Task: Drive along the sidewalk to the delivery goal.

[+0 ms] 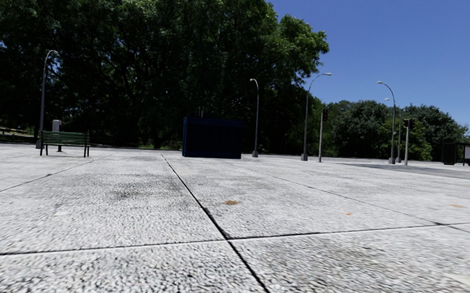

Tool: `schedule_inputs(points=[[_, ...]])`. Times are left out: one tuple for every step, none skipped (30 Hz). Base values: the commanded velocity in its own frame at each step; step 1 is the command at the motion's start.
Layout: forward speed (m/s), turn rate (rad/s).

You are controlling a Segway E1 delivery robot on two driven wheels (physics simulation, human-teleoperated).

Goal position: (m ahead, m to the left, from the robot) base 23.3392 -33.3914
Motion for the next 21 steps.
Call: schedule_inputs(points=[[0.0, 0.0], [0.0, 0.0], [0.0, 0.0], [0.0, 0.0], [0.0, 0.0], [0.0, 0.0], [0.0, 0.0], [0.0, 0.0], [0.0, 0.0], [0.0, 0.0], [0.0, 0.0], [0.0, 0.0], [0.0, 0.0], [0.0, 0.0], [0.0, 0.0], [0.0, 0.0], [0.0, 0.0], [0.0, 0.0], [0.0, 0.0], [0.0, 0.0], [0.0, 0.0]])
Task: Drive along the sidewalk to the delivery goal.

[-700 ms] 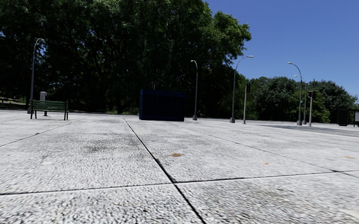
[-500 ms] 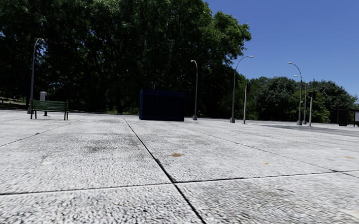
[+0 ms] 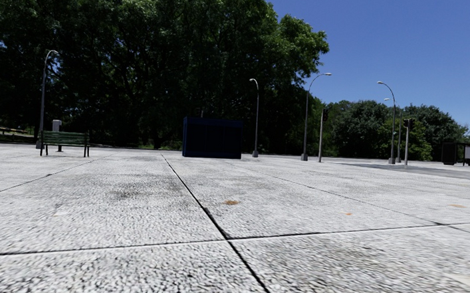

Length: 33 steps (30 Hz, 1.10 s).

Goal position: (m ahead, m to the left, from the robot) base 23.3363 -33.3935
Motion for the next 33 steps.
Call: schedule_inputs(points=[[0.0, 0.0], [0.0, 0.0], [0.0, 0.0], [0.0, 0.0], [0.0, 0.0], [0.0, 0.0], [0.0, 0.0], [0.0, 0.0], [0.0, 0.0], [0.53, 0.0], [0.0, 0.0], [0.0, 0.0], [0.0, 0.0], [0.0, 0.0], [0.0, 0.0], [0.36, 0.0], [1.76, 0.0], [1.89, 0.0], [1.92, 0.0], [1.92, 0.0], [1.96, 0.0], [1.98, 0.0], [1.98, 0.0], [1.97, 0.0], [2.0, 0.0], [2.0, 0.0], [2.0, 0.0], [2.0, 0.0], [2.0, 0.0], [2.0, 0.0], [2.0, 0.0], [2.0, 0.0], [2.0, 0.0]])
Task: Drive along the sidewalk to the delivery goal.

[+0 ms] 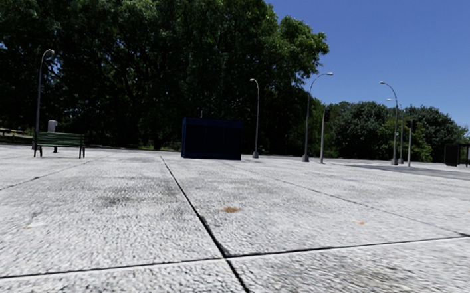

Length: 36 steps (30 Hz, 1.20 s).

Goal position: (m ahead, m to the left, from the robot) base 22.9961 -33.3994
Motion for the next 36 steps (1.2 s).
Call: schedule_inputs(points=[[2.0, 0.0], [2.0, 0.0], [2.0, 0.0], [2.0, 0.0], [2.0, 0.0], [2.0, 0.0], [2.0, 0.0], [2.0, 0.0], [2.0, 0.0], [2.0, 0.0], [2.0, 0.0], [2.0, 0.0], [2.0, 0.0], [2.0, 0.0], [2.0, 0.0], [2.0, 0.0], [2.0, 0.0], [1.99, 0.0], [1.99, 0.0], [1.98, 0.0], [1.98, 0.0], [1.98, 0.0], [1.98, 0.0], [1.98, 0.0], [1.98, 0.0], [1.98, 0.0], [1.98, 0.0], [1.98, 0.0], [1.98, 0.0], [1.98, 0.0], [1.98, 0.0], [1.98, 0.0], [1.98, 0.0], [1.98, 0.0], [1.98, 0.0], [1.98, 0.0]])
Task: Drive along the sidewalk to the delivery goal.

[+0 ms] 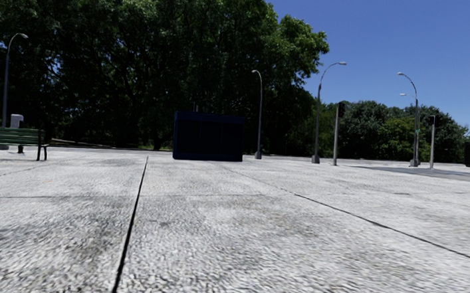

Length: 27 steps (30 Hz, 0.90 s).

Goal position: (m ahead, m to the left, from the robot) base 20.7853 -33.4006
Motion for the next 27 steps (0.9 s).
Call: schedule_inputs(points=[[1.98, 0.0], [1.98, 0.0], [1.98, 0.0], [1.98, 0.0], [1.98, 0.0], [1.98, 0.0], [1.98, 0.0], [1.98, 0.0], [1.98, 0.0], [1.98, 0.0], [1.98, 0.0], [1.98, 0.0], [1.98, 0.0], [1.98, 0.0], [1.98, -0.01], [1.98, -0.01], [1.98, -0.06], [1.98, -0.22], [1.98, -0.41], [1.98, -0.41], [1.98, -0.5], [1.98, -0.52], [1.98, -0.5], [1.98, -0.5], [1.98, -0.32], [1.98, -0.08], [1.98, 0.0]])
